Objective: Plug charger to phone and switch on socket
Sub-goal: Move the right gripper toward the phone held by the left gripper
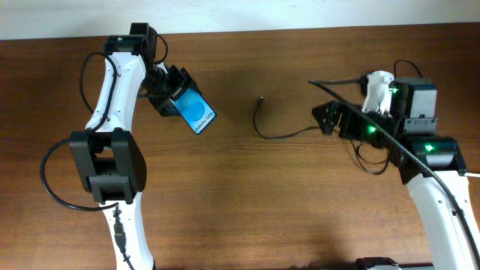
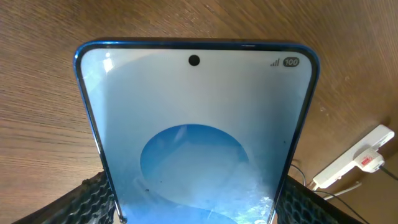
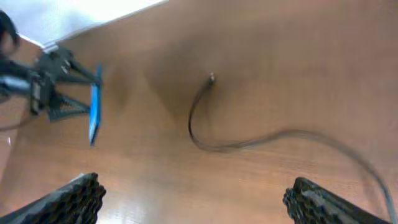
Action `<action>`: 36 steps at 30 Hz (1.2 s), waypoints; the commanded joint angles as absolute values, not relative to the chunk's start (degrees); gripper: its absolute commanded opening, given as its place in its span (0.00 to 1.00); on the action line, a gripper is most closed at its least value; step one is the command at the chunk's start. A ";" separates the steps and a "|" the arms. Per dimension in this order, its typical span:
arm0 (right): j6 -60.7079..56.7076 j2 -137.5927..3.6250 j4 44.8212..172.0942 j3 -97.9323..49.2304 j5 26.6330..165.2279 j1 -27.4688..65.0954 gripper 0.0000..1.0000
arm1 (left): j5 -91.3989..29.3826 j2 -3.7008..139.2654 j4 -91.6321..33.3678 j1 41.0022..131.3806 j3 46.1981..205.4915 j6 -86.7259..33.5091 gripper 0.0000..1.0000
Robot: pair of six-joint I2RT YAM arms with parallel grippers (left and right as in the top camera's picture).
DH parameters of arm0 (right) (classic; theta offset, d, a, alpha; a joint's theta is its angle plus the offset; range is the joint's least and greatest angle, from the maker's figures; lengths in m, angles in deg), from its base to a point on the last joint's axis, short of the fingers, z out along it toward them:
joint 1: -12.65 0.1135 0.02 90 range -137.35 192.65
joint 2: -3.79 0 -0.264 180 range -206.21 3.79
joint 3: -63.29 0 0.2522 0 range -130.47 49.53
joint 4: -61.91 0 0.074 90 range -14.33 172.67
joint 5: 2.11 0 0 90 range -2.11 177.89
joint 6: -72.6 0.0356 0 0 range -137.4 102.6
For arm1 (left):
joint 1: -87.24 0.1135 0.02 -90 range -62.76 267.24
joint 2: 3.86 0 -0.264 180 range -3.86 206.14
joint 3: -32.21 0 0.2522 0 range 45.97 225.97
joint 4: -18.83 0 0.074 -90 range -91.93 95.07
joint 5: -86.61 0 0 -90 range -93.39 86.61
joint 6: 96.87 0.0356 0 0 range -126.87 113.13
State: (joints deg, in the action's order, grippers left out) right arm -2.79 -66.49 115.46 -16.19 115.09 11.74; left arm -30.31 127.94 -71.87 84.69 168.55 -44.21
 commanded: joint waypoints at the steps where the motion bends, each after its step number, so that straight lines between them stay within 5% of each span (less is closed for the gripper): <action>1: -3.64 -66.89 111.79 -17.28 119.77 12.29 0.99 | -30.75 127.92 -71.92 84.63 169.97 -44.21 0.00; 22: 4.60 -82.29 106.92 -17.67 116.55 12.33 0.63 | -31.03 127.92 -72.20 84.63 169.97 -44.21 0.00; 36: 6.37 -90.45 112.34 -29.48 108.18 19.79 0.62 | -31.51 127.92 -73.27 84.63 169.97 -44.21 0.00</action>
